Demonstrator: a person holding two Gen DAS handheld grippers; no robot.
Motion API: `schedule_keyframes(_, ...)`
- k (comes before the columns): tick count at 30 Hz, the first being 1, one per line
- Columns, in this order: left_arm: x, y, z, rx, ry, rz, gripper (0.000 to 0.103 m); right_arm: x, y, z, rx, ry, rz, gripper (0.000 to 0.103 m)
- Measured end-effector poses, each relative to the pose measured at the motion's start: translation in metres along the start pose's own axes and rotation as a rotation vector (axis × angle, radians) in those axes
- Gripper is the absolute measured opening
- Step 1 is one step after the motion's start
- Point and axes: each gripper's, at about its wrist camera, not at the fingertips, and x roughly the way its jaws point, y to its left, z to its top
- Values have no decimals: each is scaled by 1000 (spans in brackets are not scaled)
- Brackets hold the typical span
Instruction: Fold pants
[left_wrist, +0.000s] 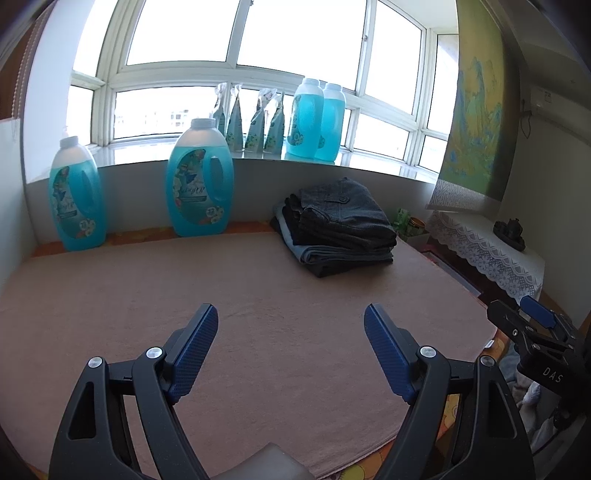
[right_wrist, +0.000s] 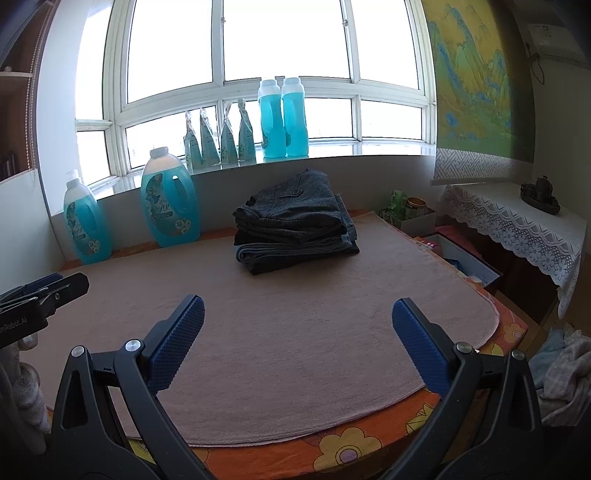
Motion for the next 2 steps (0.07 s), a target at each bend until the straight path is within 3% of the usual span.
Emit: schedule_keyframes(2,4,0,-1,0,9,2,82,7,2,0,-3,12,-1,103)
